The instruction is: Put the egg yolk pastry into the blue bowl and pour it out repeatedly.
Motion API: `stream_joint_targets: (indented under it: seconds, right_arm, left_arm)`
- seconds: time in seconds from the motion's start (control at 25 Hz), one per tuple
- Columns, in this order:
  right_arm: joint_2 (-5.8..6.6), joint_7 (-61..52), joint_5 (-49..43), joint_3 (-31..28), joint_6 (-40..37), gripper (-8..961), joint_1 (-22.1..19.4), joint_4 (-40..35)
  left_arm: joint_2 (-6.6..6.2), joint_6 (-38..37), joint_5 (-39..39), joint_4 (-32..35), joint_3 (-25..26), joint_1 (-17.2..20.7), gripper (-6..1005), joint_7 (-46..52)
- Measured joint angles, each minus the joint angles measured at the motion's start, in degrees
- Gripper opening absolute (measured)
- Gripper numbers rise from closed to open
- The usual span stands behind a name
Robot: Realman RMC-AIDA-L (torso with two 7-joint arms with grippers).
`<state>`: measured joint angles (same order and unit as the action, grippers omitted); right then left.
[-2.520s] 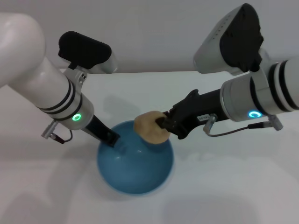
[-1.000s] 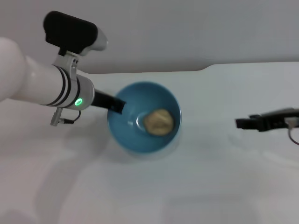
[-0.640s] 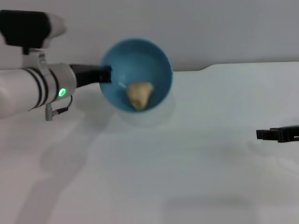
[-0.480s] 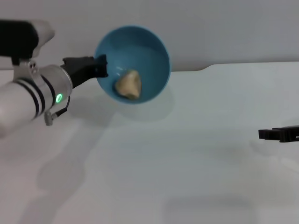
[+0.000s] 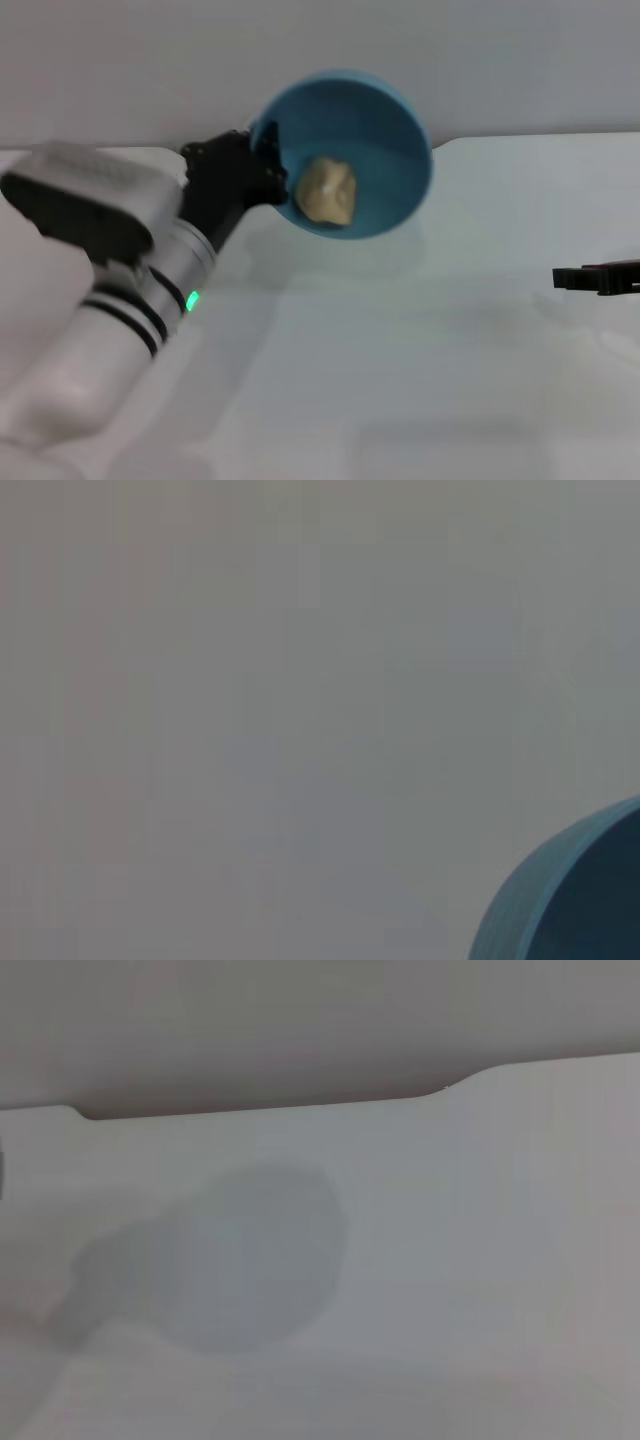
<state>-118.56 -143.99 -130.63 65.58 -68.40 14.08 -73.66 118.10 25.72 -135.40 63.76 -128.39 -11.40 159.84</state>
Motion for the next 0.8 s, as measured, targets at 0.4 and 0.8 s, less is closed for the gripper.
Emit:
stream_joint_targets:
  seconds: [0.4, 0.8]
  right_arm:
    - [-0.07, 0.02, 0.04, -3.17, 0.51, 404, -0.13, 0.36]
    - [-0.14, 0.0, 0.21, -4.35, 0.59, 404, 0.35, 1.83]
  left_arm:
    - [0.84, 28.74, 0.38, -14.09, -14.94, -3.03, 11, -2.95]
    - [1.01, 34.64, 9.86, -15.55, -17.94, -3.81, 8, -2.96]
